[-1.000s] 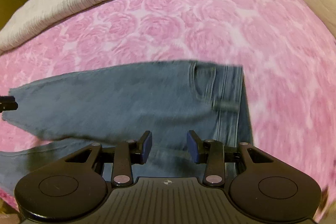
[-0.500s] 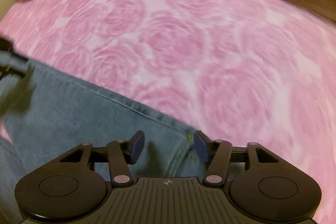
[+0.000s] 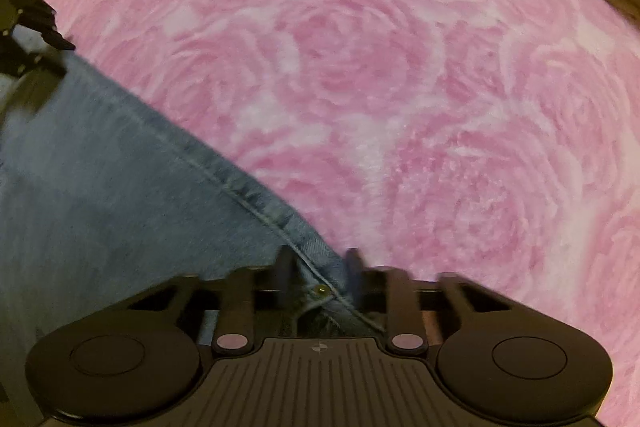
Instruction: Fold clothes
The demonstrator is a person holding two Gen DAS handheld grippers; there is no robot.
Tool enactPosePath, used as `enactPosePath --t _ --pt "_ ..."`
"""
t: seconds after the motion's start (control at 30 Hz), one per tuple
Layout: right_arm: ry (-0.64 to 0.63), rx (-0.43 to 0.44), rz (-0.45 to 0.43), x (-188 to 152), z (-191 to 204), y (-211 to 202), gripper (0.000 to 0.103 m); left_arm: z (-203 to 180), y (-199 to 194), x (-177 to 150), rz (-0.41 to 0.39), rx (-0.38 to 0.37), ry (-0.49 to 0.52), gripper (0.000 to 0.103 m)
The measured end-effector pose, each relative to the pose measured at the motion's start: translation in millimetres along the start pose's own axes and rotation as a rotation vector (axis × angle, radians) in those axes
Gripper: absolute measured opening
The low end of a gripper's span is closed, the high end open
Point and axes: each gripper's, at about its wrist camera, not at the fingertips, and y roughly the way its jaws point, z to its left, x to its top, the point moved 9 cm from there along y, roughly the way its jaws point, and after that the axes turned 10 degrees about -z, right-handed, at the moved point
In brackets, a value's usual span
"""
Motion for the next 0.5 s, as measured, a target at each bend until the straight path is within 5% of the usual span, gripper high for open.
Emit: enactPosePath --t 0.13,0.33,0.5 --pt "-0.071 -0.079 -0.062 4.2 16.6 -22.9 0.014 -9.7 -26.8 0.7 -0.073 0.074 0.025 0.003" --pt "-0.193 -0.280 -0.255 1.3 78.6 -104.5 0.014 -48.1 -125.5 -1.6 -0.256 0.193 -0.053 0.003" --pt "-0.257 -0.405 -0.334 -41.1 170.8 -175.8 0.014 -121.2 -205.3 -43.4 -0.309 0.174 -0.155 0.003"
